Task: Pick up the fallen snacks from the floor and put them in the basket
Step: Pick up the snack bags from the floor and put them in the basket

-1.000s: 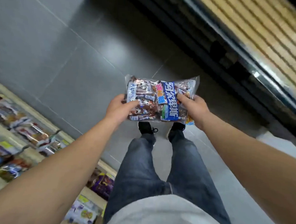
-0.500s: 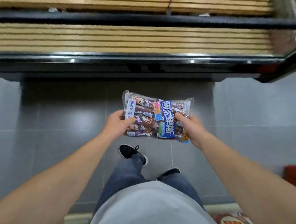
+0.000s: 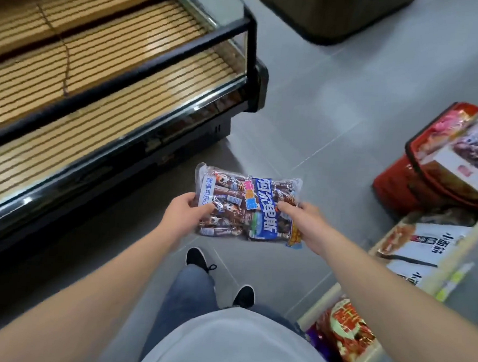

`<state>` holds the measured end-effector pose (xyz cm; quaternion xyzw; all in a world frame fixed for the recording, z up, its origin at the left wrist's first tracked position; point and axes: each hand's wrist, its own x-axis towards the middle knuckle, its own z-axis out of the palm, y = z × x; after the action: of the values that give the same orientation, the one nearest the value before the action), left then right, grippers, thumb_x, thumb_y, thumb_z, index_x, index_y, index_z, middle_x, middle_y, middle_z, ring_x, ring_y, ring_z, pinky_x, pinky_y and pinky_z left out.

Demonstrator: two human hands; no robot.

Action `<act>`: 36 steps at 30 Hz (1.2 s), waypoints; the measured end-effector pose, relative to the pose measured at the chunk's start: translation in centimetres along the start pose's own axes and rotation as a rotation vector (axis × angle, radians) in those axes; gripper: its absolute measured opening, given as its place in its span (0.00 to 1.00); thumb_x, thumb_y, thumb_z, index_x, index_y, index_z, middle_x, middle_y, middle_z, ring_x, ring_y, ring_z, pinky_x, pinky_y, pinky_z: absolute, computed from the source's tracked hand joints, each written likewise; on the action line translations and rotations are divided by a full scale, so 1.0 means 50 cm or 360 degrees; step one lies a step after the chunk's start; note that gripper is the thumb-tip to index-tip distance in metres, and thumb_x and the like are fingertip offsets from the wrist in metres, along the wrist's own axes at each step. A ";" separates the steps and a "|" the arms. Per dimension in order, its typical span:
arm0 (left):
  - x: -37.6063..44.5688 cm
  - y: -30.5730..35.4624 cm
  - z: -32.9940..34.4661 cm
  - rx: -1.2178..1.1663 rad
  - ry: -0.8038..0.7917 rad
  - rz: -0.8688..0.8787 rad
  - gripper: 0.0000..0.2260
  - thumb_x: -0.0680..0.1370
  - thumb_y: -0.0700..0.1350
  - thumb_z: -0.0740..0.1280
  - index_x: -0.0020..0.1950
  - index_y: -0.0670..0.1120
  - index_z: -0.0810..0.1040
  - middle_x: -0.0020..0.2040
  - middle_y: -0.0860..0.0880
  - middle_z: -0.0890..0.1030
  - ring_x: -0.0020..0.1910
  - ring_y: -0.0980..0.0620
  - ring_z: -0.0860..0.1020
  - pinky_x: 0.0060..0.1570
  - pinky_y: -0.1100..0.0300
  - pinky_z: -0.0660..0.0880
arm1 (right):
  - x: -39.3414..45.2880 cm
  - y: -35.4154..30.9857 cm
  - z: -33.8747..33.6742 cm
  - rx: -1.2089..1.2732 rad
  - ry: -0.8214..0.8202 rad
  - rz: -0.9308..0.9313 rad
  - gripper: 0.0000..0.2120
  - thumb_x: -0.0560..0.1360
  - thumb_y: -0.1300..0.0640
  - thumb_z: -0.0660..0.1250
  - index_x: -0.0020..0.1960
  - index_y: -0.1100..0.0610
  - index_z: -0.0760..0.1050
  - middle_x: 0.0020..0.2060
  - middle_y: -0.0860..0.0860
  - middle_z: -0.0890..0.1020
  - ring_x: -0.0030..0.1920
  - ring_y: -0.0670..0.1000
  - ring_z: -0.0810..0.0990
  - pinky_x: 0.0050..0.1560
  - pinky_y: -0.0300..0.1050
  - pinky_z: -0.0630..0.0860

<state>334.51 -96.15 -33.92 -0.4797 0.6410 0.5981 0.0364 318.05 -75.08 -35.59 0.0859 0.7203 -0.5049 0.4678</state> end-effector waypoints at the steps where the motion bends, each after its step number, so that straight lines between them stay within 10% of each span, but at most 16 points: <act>1: 0.017 0.033 0.031 0.0029 -0.0055 0.0020 0.04 0.74 0.45 0.72 0.48 0.50 0.80 0.44 0.49 0.86 0.44 0.48 0.85 0.50 0.43 0.81 | 0.006 -0.009 -0.036 0.0057 0.0038 -0.0005 0.37 0.53 0.40 0.78 0.58 0.56 0.79 0.48 0.53 0.87 0.48 0.56 0.87 0.55 0.60 0.82; 19: 0.442 0.545 0.453 0.0670 -0.0815 0.0334 0.05 0.75 0.44 0.73 0.45 0.51 0.79 0.43 0.49 0.85 0.42 0.47 0.85 0.46 0.48 0.81 | 0.204 -0.251 -0.397 0.0625 0.0843 0.0032 0.14 0.75 0.51 0.73 0.54 0.59 0.79 0.43 0.55 0.88 0.43 0.56 0.87 0.52 0.57 0.83; 25: 0.531 0.665 0.595 0.0793 -0.0986 0.0371 0.10 0.76 0.44 0.72 0.56 0.46 0.80 0.46 0.48 0.85 0.40 0.51 0.85 0.42 0.53 0.82 | 0.268 -0.311 -0.494 0.0765 0.1002 0.0088 0.13 0.75 0.50 0.72 0.54 0.59 0.78 0.41 0.53 0.88 0.39 0.52 0.87 0.36 0.42 0.80; 36: 0.696 0.925 0.947 0.0929 -0.1046 0.0407 0.15 0.77 0.44 0.71 0.62 0.44 0.78 0.49 0.48 0.85 0.37 0.54 0.85 0.30 0.63 0.78 | 0.467 -0.456 -0.821 0.0905 0.0977 0.0096 0.13 0.77 0.50 0.70 0.55 0.57 0.79 0.43 0.52 0.88 0.45 0.54 0.87 0.56 0.56 0.82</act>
<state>260.42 -86.21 -35.02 -0.1512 0.7912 0.5126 0.2973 267.59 -60.91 -36.43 0.3792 0.6553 -0.6208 0.2035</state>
